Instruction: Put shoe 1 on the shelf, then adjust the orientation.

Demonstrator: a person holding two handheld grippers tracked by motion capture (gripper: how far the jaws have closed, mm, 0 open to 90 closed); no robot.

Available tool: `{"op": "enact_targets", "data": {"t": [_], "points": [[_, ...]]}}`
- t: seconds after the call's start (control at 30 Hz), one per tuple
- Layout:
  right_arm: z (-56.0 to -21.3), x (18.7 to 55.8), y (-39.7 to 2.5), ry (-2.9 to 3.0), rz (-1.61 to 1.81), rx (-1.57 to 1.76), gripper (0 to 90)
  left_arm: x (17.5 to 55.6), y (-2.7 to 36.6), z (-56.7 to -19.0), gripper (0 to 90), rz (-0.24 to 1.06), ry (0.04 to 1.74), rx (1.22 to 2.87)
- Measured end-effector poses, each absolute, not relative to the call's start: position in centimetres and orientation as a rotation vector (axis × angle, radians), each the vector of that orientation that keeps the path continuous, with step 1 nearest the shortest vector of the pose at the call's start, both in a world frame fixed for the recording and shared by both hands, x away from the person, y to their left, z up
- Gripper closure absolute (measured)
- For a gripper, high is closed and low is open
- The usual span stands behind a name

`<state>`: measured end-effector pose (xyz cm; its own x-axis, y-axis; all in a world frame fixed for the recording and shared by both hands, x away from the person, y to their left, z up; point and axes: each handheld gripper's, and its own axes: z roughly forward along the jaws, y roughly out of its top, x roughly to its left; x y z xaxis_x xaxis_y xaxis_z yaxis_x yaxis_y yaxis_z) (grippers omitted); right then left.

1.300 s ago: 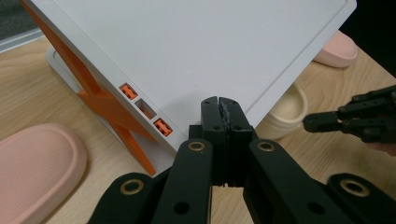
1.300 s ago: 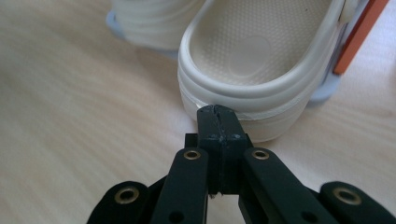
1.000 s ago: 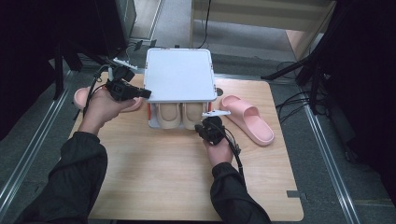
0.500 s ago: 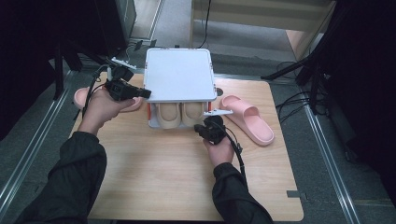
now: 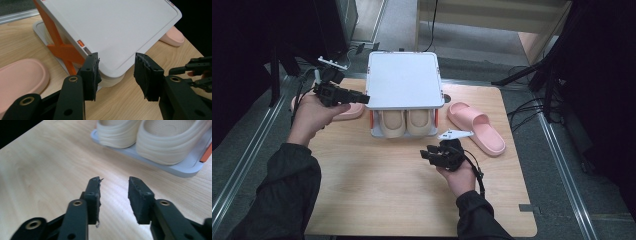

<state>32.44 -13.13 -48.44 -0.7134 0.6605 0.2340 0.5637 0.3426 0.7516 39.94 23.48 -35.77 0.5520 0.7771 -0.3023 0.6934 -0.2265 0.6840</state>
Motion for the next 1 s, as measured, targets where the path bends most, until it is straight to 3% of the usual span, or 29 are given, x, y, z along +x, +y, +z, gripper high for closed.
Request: {"op": "enact_targets", "data": {"t": [0.17, 0.37, 0.7, 1.0], "points": [[-47.9, 30.8, -14.4, 2.499, 1.357, 1.127, 58.5, 39.0, 24.9, -35.7, 52.2, 0.162, 1.209, 1.953], [-47.8, 29.1, -15.5, 2.505, 1.399, 1.115, 56.9, 38.1, 26.7, -36.3, 56.3, 0.192, 1.249, 1.919], [-48.7, 29.4, -16.1, 2.523, 1.391, 1.111, 58.6, 37.9, 29.4, -39.1, 87.8, 0.286, 1.354, 1.880], [-48.7, 29.4, -15.6, 2.527, 1.398, 1.093, 58.6, 39.7, 31.0, -43.0, 89.5, 0.313, 1.428, 1.857]]}}
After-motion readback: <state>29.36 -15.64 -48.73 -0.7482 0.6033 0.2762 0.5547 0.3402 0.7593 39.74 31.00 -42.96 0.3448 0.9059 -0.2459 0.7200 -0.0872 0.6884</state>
